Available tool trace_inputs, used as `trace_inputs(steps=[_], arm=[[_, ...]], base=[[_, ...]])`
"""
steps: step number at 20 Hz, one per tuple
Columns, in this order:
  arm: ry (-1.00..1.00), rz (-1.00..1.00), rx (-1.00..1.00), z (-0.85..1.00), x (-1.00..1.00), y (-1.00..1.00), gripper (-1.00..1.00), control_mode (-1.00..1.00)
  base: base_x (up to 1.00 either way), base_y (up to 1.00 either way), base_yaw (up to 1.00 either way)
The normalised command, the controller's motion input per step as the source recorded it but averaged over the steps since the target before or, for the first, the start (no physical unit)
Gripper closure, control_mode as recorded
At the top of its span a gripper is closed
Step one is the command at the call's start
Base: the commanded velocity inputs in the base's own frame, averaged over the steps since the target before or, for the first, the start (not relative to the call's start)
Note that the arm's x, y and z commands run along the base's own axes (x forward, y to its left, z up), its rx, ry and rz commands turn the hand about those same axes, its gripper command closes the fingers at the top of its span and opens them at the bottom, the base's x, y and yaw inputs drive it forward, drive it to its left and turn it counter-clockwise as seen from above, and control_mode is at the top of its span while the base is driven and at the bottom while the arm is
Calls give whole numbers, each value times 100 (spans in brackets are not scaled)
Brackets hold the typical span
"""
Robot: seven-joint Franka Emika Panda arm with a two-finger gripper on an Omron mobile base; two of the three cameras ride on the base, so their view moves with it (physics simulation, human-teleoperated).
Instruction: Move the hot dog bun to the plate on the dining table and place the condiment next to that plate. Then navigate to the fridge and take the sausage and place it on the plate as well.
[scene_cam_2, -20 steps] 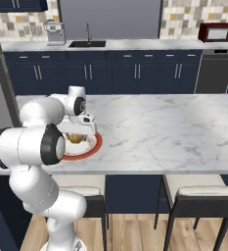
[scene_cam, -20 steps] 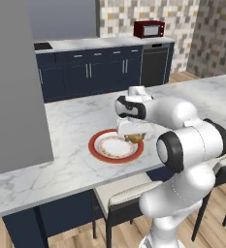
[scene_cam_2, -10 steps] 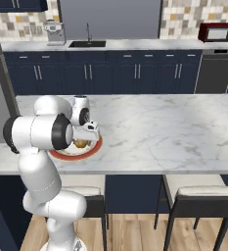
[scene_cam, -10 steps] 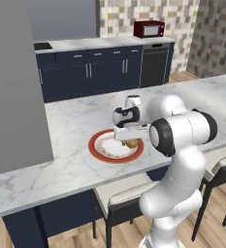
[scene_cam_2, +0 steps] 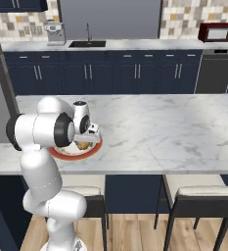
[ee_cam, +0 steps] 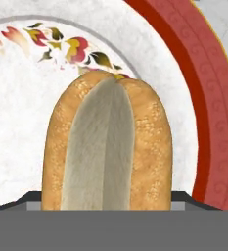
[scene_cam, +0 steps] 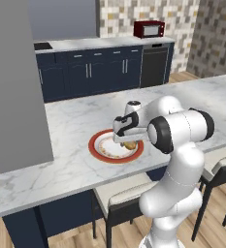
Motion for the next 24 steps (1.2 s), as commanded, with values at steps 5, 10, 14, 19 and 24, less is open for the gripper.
trace_inputs(steps=[5, 10, 14, 19, 24], arm=[[-4, 0, 1, 0, 17, -3, -100, -100], [17, 0, 4, 14, 15, 0, -100, -100], [13, 0, 9, 78, -4, 0, -100, -100], [13, 0, 5, 100, -29, 0, -100, -100], [22, 1, 0, 100, -62, 0, -100, -100]], base=[[0, 0, 0], [0, 0, 0], [0, 0, 0], [0, 0, 0], [0, 0, 0]])
